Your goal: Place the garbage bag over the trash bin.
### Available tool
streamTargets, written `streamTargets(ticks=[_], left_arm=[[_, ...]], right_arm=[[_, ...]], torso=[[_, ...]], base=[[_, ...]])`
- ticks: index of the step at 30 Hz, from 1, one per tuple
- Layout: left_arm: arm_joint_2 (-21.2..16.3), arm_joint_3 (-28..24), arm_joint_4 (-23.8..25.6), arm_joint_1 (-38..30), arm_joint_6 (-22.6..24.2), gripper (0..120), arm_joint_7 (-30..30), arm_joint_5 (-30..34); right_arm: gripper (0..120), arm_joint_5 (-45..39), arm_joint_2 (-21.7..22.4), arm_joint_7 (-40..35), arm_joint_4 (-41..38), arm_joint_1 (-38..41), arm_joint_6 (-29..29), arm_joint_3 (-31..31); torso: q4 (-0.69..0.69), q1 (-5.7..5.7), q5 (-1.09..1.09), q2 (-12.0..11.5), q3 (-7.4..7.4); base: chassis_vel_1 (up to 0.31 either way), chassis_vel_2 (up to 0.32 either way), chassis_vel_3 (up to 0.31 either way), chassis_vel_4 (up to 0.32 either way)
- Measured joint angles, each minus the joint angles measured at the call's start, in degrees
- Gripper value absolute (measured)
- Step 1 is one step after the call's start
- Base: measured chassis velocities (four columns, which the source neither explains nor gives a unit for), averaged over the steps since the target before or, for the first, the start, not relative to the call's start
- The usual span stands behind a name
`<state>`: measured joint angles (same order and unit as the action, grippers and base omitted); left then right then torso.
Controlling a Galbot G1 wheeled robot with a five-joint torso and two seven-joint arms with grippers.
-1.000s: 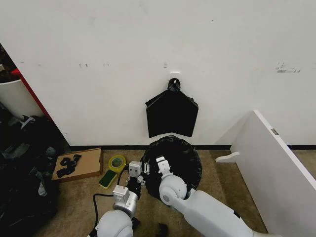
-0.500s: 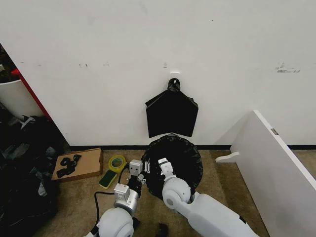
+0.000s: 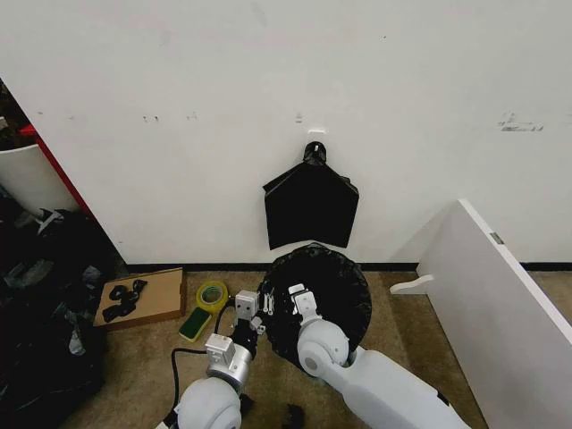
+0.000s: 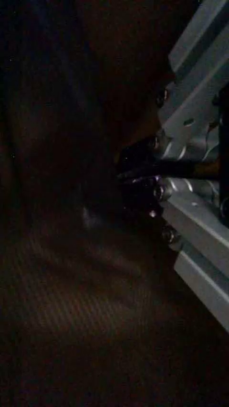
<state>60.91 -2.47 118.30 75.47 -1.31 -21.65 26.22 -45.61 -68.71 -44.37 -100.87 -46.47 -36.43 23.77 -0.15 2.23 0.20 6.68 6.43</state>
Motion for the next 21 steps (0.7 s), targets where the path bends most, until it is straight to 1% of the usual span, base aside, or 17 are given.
streamTargets(ticks=[3,7,13,18,21], left_arm=[[-0.3,-0.1,1.3,0.5,0.2,4,0.3,0.9],[-0.4,0.1,1.5,0.8,0.2,4,0.4,1.1],[0.0,1.1,0.7,0.6,0.8,4,-0.8,1.9],[1.2,2.0,0.8,-1.1,6.5,4,-5.2,8.5],[0.9,2.1,1.2,-1.2,7.1,4,-5.6,9.6]], right_arm=[[0,0.9,-0.6,0.0,2.2,0.1,0.0,0.2],[0,1.0,-0.5,-0.1,2.6,-0.1,0.0,0.2],[0,1.7,0.8,-0.2,-1.1,-0.6,0.5,-0.5],[0,7.3,3.2,3.9,-5.4,-2.0,1.9,0.4],[0,9.0,3.2,4.3,-5.5,-2.3,2.7,0.5]], torso=[[0.00,0.00,0.00,0.0,0.00],[0.00,0.00,0.00,0.0,0.00],[0.00,0.00,0.00,0.0,0.00],[-0.02,0.00,0.00,0.0,0.00],[-0.01,0.00,0.00,0.0,0.00]], base=[[0.000,0.000,0.000,0.000],[0.000,0.000,0.000,0.000],[0.000,0.000,0.000,0.000],[0.000,0.000,0.000,0.000],[0.000,0.000,0.000,0.000]])
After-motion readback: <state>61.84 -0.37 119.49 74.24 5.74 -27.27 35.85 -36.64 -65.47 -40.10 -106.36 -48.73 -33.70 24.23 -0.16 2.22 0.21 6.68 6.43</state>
